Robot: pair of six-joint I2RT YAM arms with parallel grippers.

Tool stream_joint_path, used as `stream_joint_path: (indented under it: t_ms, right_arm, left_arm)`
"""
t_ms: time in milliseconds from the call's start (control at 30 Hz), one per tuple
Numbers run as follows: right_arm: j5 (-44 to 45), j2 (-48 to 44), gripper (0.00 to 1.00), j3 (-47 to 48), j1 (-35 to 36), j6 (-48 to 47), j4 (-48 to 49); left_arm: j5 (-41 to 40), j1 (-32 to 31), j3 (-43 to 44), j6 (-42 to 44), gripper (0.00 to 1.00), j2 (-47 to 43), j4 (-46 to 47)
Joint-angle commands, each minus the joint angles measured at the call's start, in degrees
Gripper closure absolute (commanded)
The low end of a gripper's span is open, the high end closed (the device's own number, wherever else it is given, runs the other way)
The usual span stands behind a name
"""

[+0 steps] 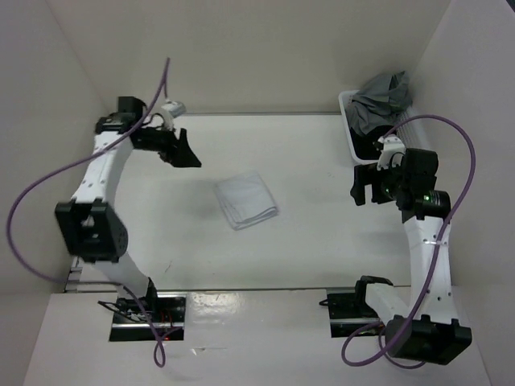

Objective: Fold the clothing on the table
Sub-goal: Fold the skirt

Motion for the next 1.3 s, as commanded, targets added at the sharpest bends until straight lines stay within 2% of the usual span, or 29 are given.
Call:
stream_joint_path:
  t_ms: [0,33,67,100,167,233,333,433,633,800,900,1267]
  right_arm:
    - [6.0,-5.9,0.01,-2.1,-0.6,3.2,4.8]
    - [7.0,-7.0,0.01,-2.8,-1.8,3.8,5.4]
    - [7.9,-8.0,0.01,-2.9,-2.3,3.8,6.8]
    - [10.4,-9.8,0.01,-3.6,-2.3,5.8,7.7]
    - [12.6,-11.0,0.01,-5.1,-4.1,6.8,10.5]
    - [16.1,-13.6,0.01,-7.1,-5.5,9.0,12.8]
    - [17.1,-16.5,0.01,-9.5,-7.5,11.0,16.4]
    - [17.8,-18.7,0.01,-11.6,-8.0,11.5,18.4]
    - [18.8,-17.5,0.01,-11.6,-8.0,12.2,18.3]
    - [16.1,-22.6,0.01,-11.6,-8.8,10.8,18.3]
    - [16.7,-23.2,0.01,-12.1,-10.6,10.8,18.3]
    - [15.0,-24.3,0.01,-12.1,-10.7,10.2,18.3]
  left_arm:
    - [-12.7,3.7,-8.0,-8.8,0.12,-16.9,6.5]
    - [-14.9,5.0,-11.5,-10.7,0.08,-20.4,11.5]
    - [-17.0,7.8,-19.3,-12.5,0.05,-27.4,13.9]
    - [-21.4,9.1,-23.0,-15.8,0.02,-30.9,16.1]
    - [-24.8,13.0,-29.3,-17.6,0.0,-40.1,20.5]
    - [-28.6,15.3,-34.5,-17.6,0.0,-45.9,21.1]
    - [-32.7,20.1,-37.3,-17.0,0.0,-49.6,20.5]
    - [-34.2,23.8,-42.9,-17.0,0.0,-57.1,22.3]
    - [-31.8,31.7,-44.1,-17.6,0.0,-61.5,24.1]
    - [-29.1,32.9,-46.2,-17.6,0.0,-67.1,25.4]
    - [-27.2,32.9,-46.2,-16.4,0.0,-65.8,25.4]
    - [-26.5,35.4,-46.2,-15.9,0.0,-62.5,25.4]
